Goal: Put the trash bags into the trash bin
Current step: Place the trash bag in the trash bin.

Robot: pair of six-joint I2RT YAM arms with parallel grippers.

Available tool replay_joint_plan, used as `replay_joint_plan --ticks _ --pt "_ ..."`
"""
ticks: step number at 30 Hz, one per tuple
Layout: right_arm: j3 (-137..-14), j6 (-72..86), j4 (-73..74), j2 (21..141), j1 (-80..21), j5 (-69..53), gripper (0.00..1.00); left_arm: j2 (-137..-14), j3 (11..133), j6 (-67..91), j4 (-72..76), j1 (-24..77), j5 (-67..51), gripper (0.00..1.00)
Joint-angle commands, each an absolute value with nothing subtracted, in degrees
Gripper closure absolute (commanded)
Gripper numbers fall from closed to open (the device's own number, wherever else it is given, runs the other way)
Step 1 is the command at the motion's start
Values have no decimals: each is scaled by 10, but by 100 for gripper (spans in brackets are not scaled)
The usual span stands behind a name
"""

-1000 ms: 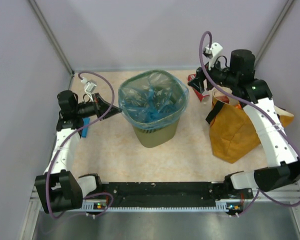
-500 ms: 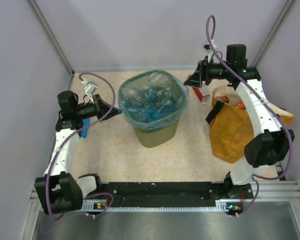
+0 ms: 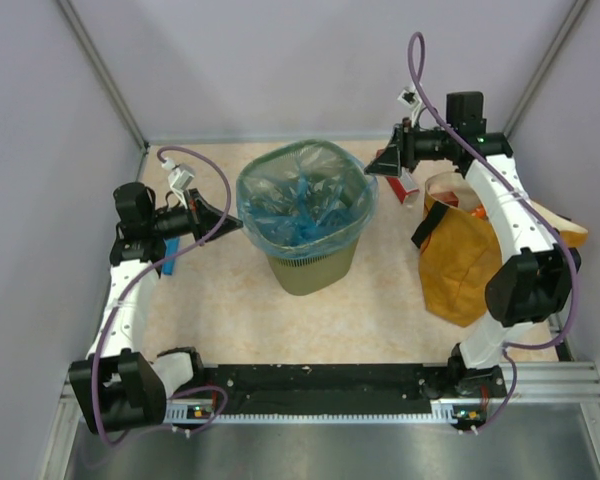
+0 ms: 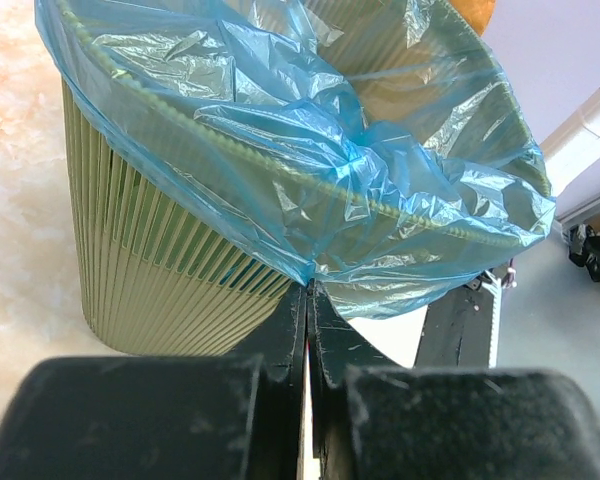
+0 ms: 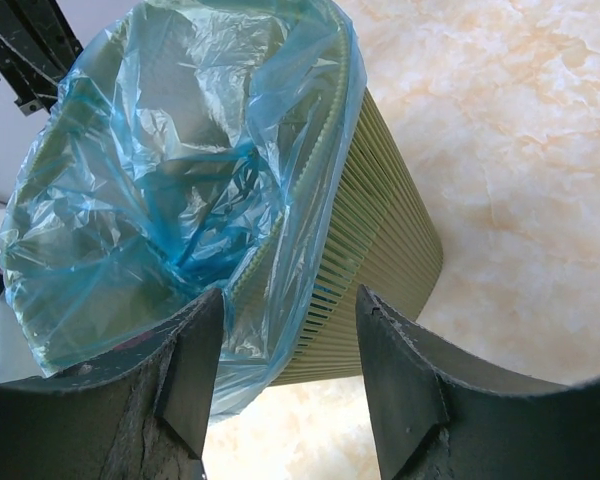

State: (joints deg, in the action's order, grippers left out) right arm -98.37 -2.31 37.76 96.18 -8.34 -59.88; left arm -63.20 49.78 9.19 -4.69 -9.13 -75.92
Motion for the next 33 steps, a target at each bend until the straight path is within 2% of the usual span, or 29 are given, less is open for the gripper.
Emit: replay_joint_plan --ticks 1,8,18,26,29,33 --pt "-1000 -25 369 969 -78 -627 45 -616 512 76 -25 -95 -774 100" --pt "-990 -30 368 975 -78 -634 46 -613 512 71 -26 -95 -770 100" --pt "-977 -36 368 986 -77 -651 60 -612 508 65 -31 -95 -766 100" --pt "-974 -40 369 987 -78 -671 77 -611 504 61 -33 -95 -764 100" --pt "-973 -43 369 987 -78 -676 99 -608 500 51 -35 -94 -758 100" --pt "-964 -58 369 982 -77 -672 100 -602 491 27 -40 -94 -741 100"
